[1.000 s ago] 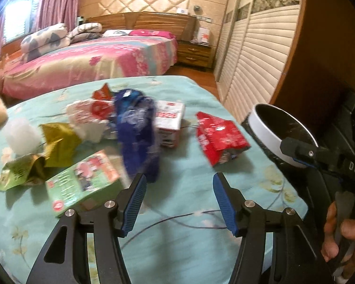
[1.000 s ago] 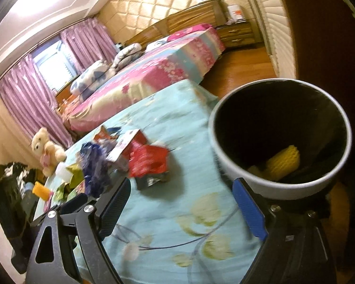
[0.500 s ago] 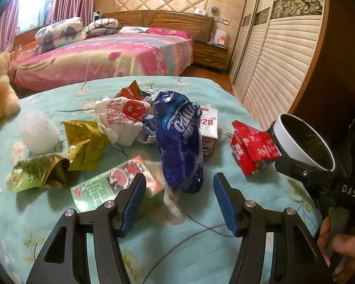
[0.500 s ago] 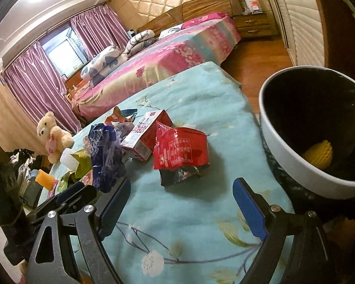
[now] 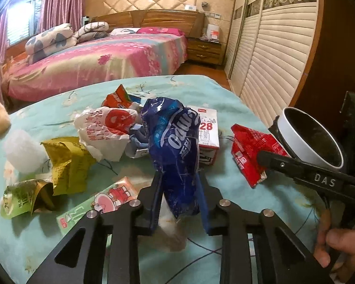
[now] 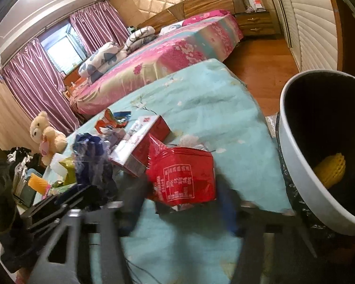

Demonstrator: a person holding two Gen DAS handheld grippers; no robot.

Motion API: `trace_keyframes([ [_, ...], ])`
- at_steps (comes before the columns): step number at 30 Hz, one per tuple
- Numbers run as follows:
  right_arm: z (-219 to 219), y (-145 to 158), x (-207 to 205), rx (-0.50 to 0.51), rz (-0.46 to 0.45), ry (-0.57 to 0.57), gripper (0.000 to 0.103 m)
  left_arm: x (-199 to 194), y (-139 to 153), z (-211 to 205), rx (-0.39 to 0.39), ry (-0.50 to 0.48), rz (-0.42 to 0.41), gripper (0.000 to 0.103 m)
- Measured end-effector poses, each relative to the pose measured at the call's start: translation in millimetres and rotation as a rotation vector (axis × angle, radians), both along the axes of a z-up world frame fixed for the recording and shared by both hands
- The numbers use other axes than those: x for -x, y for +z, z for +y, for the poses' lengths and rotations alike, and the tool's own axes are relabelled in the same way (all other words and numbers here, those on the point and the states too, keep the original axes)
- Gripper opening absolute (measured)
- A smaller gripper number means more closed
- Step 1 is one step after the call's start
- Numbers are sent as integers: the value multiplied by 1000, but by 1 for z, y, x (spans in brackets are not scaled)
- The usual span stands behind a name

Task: Collect trash
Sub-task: 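Grasp the blue tissue pack with the left gripper while the right grasps the red snack bag, then carry the tissue pack and red snack bag with both grippers over the bin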

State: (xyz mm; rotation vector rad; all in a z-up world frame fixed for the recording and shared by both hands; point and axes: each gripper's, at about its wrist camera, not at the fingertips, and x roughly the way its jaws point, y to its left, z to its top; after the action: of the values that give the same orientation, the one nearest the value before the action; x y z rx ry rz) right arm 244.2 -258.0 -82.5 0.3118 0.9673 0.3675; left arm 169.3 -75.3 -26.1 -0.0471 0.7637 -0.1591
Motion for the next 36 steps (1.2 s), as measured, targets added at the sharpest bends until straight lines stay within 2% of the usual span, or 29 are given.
trace_keyframes([
  [3,-1,3,6,-1,-22,4,27,2,0,0,10,-12,1,21],
  [6,-2,8,11,-4,-30,12,24,7,2,-1,24,-25,0,20],
  [21,-42,41,38,-13,-88,-60,23,27,14,-30,50,-115,-25,19],
  [36,-93,50,53,-3,-99,-149,23,23,19,-80,54,-195,-24,19],
])
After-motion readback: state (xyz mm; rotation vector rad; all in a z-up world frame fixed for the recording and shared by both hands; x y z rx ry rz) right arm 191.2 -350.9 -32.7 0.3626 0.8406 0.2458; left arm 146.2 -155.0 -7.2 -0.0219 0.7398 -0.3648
